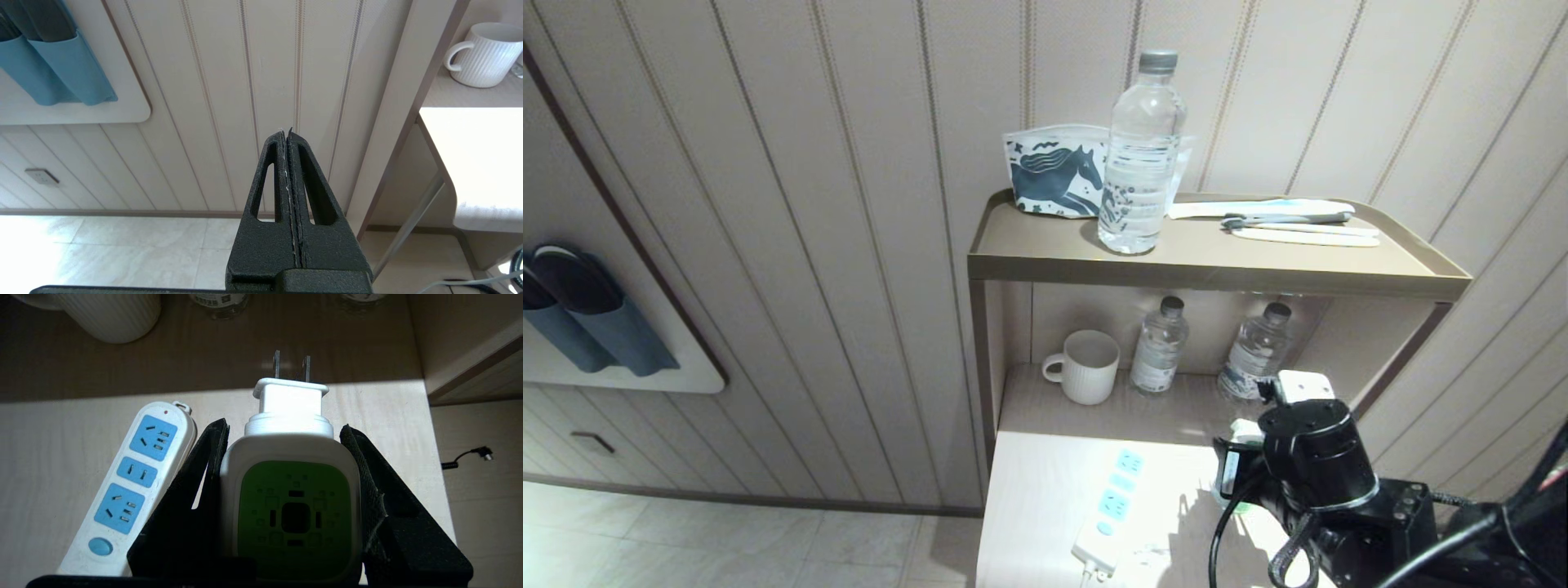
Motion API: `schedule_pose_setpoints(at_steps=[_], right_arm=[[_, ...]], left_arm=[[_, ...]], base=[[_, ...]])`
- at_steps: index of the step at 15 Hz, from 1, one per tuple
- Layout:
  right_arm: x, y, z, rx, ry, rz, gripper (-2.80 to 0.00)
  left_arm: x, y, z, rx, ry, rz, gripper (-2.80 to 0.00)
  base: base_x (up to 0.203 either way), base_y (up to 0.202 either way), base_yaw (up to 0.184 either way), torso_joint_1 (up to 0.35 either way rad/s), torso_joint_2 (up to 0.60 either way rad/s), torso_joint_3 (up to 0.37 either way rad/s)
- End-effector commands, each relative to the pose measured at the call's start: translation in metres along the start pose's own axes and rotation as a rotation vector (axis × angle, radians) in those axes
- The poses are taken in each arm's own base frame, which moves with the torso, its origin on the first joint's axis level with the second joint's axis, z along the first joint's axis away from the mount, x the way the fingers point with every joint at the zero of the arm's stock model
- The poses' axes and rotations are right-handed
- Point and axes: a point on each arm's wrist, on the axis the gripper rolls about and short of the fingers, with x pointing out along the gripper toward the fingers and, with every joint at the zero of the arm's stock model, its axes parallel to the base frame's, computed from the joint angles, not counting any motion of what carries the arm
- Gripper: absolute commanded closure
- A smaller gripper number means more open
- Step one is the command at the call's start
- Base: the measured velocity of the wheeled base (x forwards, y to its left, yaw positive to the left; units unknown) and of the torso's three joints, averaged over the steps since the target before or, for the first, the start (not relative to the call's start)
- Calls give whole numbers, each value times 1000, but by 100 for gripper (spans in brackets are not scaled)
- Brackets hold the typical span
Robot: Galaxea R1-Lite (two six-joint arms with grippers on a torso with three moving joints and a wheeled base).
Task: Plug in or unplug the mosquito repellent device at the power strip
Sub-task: Insert the plug into the socket
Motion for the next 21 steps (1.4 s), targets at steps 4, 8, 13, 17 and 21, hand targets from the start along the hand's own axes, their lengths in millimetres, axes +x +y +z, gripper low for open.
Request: schedule_pose_setpoints(at_steps=[4,8,13,17,21], right_arm=[[26,1,-33,-69,-64,-12,0],[37,0,-53,-162,-172,14,0],[38,-2,-54,-185,-164,15,0],[42,-6,-55,-180,-155,-6,0],[44,-4,-56,-154,-156,-2,0]], left_arm=[[0,0,0,1,1,-1,0],[0,0,0,0,1,0,0],[0,0,0,1,1,-1,0],[0,0,0,0,1,-1,0],[0,0,0,0,1,-1,0]], base=[[0,0,0,0,0,0],[0,0,0,0,0,0],[0,0,0,0,0,0],[0,0,0,0,0,0],[0,0,0,0,0,0]])
